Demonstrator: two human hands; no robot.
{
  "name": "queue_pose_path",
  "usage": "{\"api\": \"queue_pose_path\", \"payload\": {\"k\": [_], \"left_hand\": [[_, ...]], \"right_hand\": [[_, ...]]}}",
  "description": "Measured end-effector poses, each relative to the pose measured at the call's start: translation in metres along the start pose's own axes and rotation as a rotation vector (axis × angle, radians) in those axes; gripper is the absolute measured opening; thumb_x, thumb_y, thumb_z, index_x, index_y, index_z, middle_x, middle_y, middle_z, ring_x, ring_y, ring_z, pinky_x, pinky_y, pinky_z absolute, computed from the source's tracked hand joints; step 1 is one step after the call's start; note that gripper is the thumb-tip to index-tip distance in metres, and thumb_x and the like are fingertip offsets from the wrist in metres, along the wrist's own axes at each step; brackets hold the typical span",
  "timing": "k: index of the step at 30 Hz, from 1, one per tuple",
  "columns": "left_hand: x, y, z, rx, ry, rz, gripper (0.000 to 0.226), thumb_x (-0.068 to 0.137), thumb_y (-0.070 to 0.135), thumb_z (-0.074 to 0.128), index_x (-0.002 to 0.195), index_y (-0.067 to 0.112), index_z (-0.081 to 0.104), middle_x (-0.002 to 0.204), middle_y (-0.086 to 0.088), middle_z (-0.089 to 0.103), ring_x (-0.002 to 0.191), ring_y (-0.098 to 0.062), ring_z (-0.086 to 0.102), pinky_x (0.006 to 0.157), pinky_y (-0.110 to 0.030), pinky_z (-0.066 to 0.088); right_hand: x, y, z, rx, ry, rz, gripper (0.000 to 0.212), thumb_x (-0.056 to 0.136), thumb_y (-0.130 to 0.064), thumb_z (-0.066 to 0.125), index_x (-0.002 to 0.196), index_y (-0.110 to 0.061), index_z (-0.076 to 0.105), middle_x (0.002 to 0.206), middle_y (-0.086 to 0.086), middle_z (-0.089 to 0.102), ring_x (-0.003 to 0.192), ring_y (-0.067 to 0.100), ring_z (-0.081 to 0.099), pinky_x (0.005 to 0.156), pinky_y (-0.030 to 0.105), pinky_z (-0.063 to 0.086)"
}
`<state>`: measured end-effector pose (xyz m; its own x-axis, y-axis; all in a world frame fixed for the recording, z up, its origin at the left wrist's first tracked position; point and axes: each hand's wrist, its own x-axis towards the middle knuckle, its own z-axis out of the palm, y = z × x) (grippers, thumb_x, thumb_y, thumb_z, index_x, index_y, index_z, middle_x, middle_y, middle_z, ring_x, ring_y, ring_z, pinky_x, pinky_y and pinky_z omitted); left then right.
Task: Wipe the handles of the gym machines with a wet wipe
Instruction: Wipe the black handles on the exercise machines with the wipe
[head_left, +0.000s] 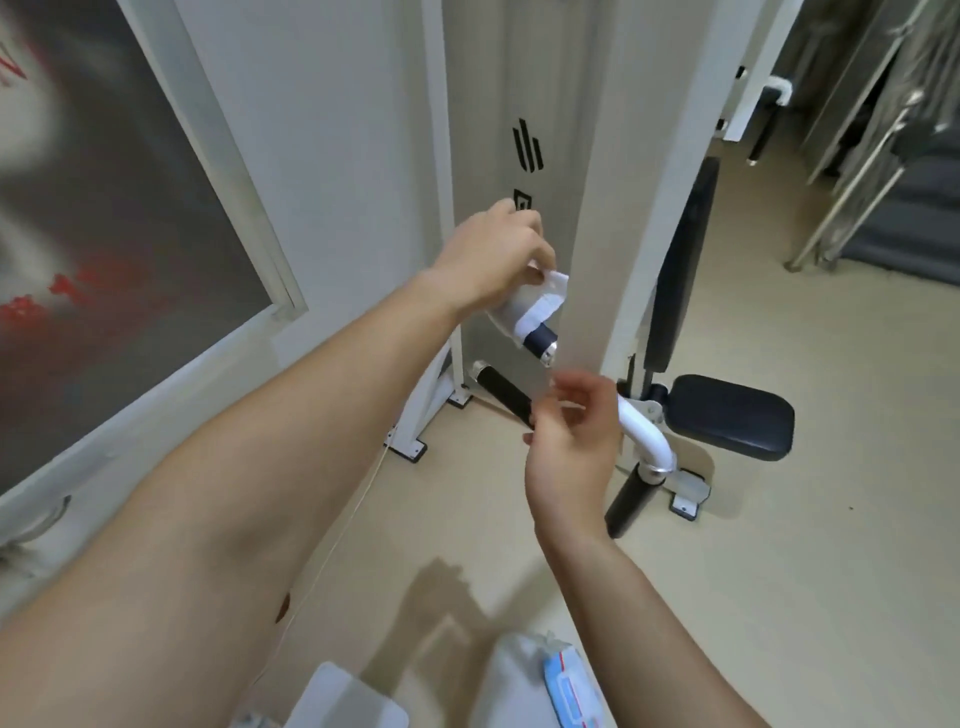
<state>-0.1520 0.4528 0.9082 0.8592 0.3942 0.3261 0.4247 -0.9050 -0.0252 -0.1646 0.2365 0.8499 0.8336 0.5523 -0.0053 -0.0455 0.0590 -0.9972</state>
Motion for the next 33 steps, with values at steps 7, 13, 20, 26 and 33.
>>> {"api": "queue_pose_path", "payload": {"k": [7,13,20,26,33], "left_hand": [[0.002,0.005,0.036,-0.264,-0.099,-0.073,0.017,0.09,0.034,0.067,0.107,0.036,0.066,0.107,0.01,0.056,0.093,-0.022,0.062,0.072,-0.03,0.042],[-0.025,0.006,0.009,-0.519,-0.133,-0.167,0.025,0.084,0.008,0.045,0.099,0.027,0.052,0.101,0.006,0.066,0.093,-0.018,0.064,0.082,-0.04,0.053],[-0.031,0.009,0.012,0.298,-0.407,0.309,0.033,0.072,0.021,0.066,0.1,0.025,0.05,0.088,0.011,0.053,0.085,-0.021,0.051,0.073,-0.033,0.038],[0.003,0.031,0.022,0.364,-0.603,0.203,0.015,0.07,0.031,0.065,0.077,0.02,0.061,0.07,0.0,0.062,0.052,-0.02,0.048,0.046,-0.023,0.03],[-0.014,0.025,0.055,0.196,0.072,0.524,0.052,0.053,0.004,0.061,0.074,0.024,0.019,0.049,-0.003,0.037,0.043,-0.027,0.033,0.045,-0.026,0.031]], "right_hand": [[0.027,0.004,-0.006,-0.52,0.237,-0.351,0.086,0.076,-0.036,0.07,0.148,-0.012,0.029,0.142,0.007,0.04,0.13,0.027,0.042,0.11,0.046,0.035],[0.061,0.01,-0.007,-0.916,0.255,-0.378,0.086,0.07,-0.062,0.067,0.131,-0.007,0.043,0.093,0.006,0.068,0.083,0.035,0.068,0.061,0.033,0.042],[0.068,0.016,-0.011,-0.936,0.279,-0.401,0.075,0.073,-0.058,0.071,0.121,-0.006,0.047,0.091,0.007,0.066,0.078,0.037,0.066,0.057,0.03,0.03],[0.074,0.021,-0.013,-0.954,0.298,-0.422,0.077,0.068,-0.061,0.07,0.12,-0.009,0.046,0.082,0.003,0.064,0.07,0.033,0.067,0.05,0.029,0.034],[0.081,0.019,-0.03,-0.957,0.288,-0.433,0.077,0.068,-0.058,0.073,0.122,-0.009,0.047,0.088,0.002,0.066,0.075,0.033,0.068,0.054,0.029,0.03]]}}
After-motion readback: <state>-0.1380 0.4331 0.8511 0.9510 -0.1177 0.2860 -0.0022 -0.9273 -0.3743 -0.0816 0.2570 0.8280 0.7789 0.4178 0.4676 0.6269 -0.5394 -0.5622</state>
